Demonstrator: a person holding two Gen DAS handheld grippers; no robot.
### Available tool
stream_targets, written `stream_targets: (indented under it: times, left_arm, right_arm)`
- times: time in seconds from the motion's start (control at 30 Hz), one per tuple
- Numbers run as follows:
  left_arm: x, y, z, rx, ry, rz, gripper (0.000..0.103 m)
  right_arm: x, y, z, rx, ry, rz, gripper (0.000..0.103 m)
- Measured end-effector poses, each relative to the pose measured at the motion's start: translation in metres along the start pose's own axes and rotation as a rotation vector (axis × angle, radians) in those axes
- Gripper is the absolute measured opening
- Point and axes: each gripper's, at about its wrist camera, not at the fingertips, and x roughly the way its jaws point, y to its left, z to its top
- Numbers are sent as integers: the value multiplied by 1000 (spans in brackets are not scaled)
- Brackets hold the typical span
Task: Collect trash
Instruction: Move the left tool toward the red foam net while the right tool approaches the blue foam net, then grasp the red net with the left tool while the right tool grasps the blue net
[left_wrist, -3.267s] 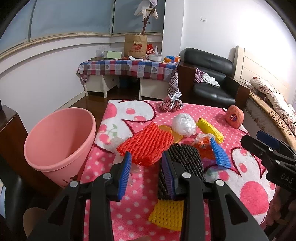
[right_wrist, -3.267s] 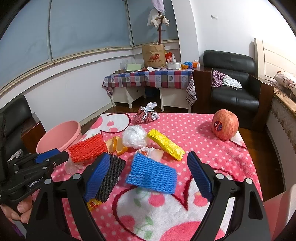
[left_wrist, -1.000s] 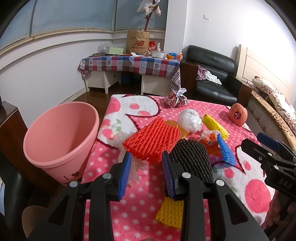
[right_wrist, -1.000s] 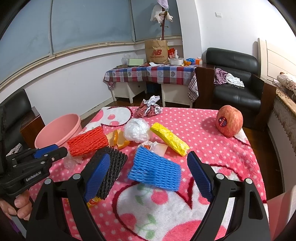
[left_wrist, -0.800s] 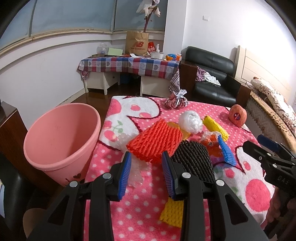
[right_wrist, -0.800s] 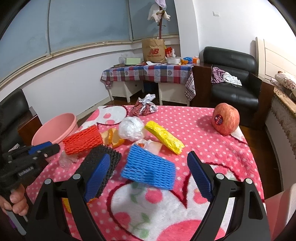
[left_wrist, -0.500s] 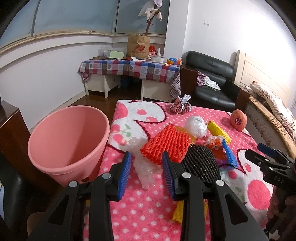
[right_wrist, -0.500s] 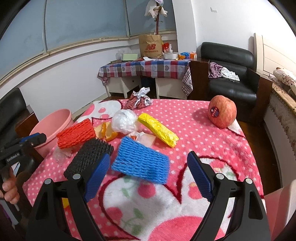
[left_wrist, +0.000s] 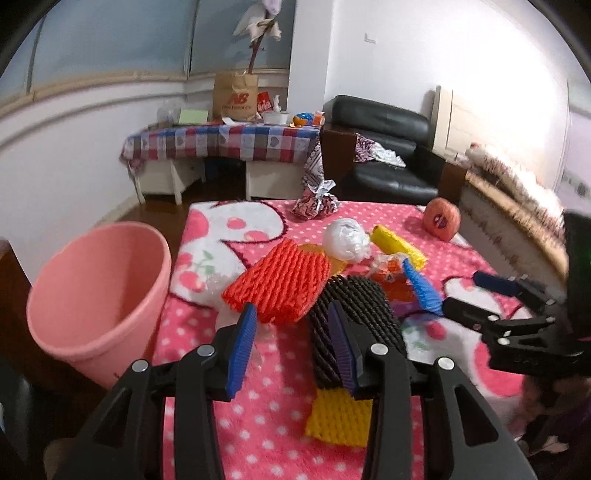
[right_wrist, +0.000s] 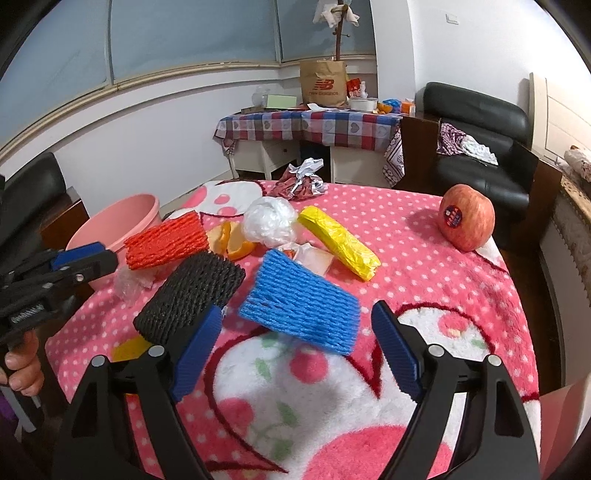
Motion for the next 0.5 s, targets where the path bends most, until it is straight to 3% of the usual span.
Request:
stream_targets:
  times: [0.17,0.2,0.27,0.33,0.5]
  left_arm:
    - [14,-12,4,86,1,45,38]
    - [18,-13,4,104,2,60,35]
    - [25,-13,4,125,11,73,15]
    - [31,-12,4,137,24,76,8]
    - [23,-5,12,99,4,40,5]
  right_arm:
    - [2,-5,2,13,4,4,83]
    - [3,-6,2,15,5,4,83]
    - [4,-8,2,19,8,4,83]
    - [5,-10,2,24,10,5,83]
    - [6,-12,4,26,17,21,83]
